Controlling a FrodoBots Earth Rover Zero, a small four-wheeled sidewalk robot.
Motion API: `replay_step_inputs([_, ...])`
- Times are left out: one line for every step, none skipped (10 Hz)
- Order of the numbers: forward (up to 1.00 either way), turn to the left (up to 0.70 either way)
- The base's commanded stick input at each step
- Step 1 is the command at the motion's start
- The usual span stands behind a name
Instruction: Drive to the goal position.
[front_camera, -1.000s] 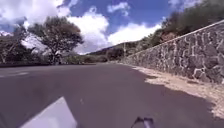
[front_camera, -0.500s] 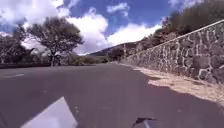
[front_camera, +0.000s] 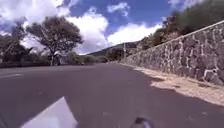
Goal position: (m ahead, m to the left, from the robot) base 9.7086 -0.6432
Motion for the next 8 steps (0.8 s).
replay_step_inputs([0.45, 0.00])
replay_step_inputs([0.45, 0.00])
replay_step_inputs([0.45, 0.00])
replay_step_inputs([0.45, 0.00])
replay_step_inputs([0.45, 0.00])
replay_step_inputs([0.45, 0.00])
replay_step_inputs([0.45, 0.00])
replay_step_inputs([0.45, 0.00])
